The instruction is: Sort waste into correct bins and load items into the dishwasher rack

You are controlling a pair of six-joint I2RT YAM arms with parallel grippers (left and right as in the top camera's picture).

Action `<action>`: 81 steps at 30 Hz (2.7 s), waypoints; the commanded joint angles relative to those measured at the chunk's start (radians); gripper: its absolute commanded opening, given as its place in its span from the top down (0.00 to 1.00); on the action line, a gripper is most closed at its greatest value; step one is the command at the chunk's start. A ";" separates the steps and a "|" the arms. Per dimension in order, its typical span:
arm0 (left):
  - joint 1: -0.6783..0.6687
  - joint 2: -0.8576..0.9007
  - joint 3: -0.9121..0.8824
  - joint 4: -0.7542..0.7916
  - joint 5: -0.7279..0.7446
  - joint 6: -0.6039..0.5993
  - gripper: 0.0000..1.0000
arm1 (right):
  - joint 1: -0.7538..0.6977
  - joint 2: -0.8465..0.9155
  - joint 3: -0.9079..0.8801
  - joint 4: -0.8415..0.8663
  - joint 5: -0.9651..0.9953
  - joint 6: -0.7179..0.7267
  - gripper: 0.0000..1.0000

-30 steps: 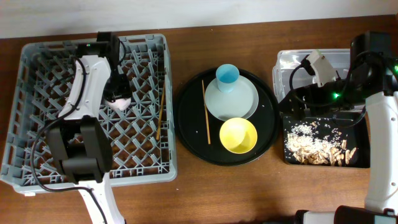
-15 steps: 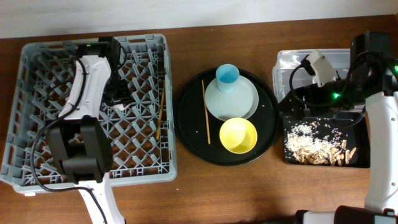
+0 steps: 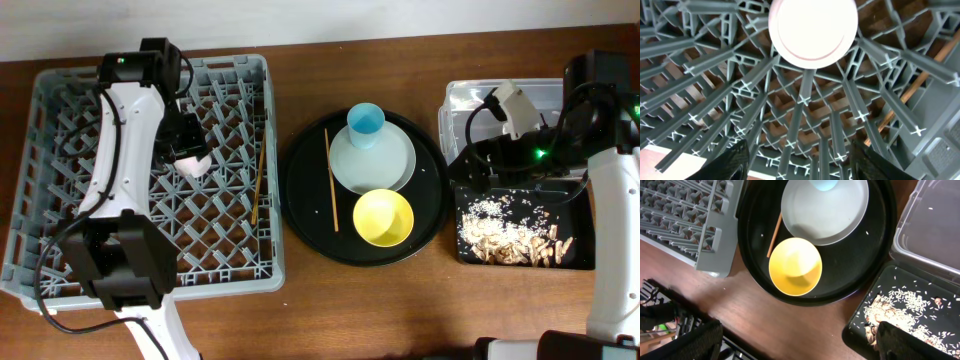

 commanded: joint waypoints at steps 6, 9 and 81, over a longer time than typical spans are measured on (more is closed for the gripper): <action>-0.060 -0.015 -0.127 0.047 -0.012 0.029 0.83 | -0.003 0.004 0.002 0.000 0.009 -0.003 0.01; -0.059 -0.015 -0.158 0.059 -0.023 0.017 0.83 | -0.003 0.004 0.002 0.000 0.009 -0.003 0.01; -0.338 0.004 -0.302 0.332 -0.068 -0.129 1.00 | -0.003 0.004 0.002 0.000 0.009 -0.003 0.01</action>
